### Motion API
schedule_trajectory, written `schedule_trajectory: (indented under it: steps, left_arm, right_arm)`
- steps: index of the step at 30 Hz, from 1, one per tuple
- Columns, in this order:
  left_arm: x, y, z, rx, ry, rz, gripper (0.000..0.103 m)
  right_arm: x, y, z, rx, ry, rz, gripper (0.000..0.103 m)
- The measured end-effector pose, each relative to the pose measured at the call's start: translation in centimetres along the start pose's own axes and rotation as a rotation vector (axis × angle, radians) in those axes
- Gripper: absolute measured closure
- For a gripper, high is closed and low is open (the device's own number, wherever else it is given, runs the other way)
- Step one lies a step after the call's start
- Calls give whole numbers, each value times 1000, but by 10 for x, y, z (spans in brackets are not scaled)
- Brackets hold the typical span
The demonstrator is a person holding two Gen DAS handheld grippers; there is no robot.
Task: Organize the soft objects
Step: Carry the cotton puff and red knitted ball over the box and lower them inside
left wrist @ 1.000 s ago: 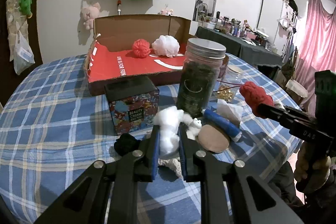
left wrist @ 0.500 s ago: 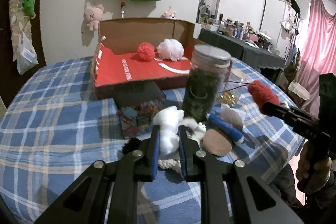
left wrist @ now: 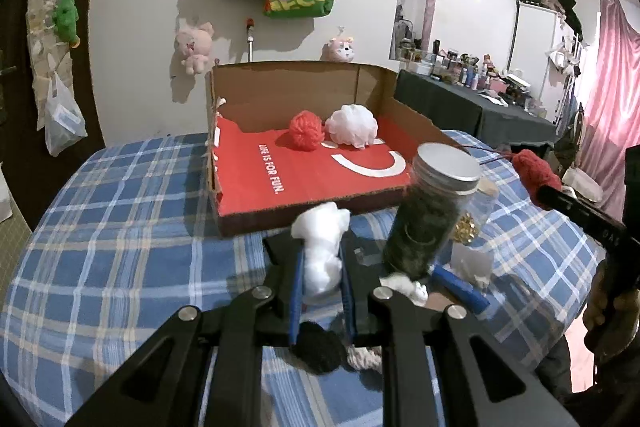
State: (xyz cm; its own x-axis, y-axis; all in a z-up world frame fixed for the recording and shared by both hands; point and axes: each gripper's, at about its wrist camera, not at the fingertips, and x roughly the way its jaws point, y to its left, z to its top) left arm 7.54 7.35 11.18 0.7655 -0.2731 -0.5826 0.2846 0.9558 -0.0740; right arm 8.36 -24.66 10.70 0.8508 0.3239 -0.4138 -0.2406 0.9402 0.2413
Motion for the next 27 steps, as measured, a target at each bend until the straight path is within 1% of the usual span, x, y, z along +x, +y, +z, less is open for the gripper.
schedule_trajectory:
  steps: [7,10,13,18,23,25,27]
  left_arm:
    - [21,8,20,4,27,-24,85]
    - [32,10,29,25,42,-24,85]
    - [42,13,39,35,58,-41,85]
    - [60,20,56,47,96,-64,85]
    - [83,23,74,75,141,-86,85]
    - [95,24,81,87,171,-75,85]
    - [109,26,87,99,205,-77,85]
  right_arm:
    - [25,-5,18,-26,35,16,75]
    - [39,-7,28,-52,64,19,75]
    - [54,-8,40,-79,95,38,75]
    - [80,-5,57,-153,151,47,75]
    - [121,-4,76,-195,257,81,75]
    - [138,-5,81,-206,300,79,75]
    - [160,-7,87,-223,365,57,75]
